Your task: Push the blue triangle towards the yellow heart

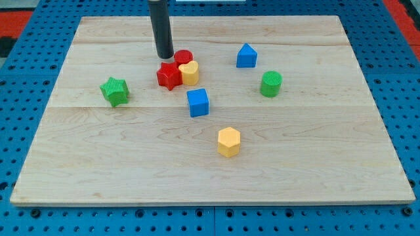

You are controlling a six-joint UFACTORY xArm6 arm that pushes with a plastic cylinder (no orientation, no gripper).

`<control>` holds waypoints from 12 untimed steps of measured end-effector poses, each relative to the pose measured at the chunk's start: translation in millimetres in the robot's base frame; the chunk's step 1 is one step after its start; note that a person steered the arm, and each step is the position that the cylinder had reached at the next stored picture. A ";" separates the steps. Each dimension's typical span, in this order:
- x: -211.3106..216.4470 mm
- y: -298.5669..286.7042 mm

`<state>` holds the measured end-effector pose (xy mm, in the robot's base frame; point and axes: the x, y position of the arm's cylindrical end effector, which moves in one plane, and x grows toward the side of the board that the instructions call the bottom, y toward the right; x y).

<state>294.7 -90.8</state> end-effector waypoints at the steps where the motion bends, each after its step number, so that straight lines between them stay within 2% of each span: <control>1: -30.7 16.2; 3: -50.8 122.3; 4: -50.9 185.0; 5: -37.0 222.5; 8: 2.8 216.4; 10: 5.6 177.1; 12: 30.7 147.9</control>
<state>325.4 57.1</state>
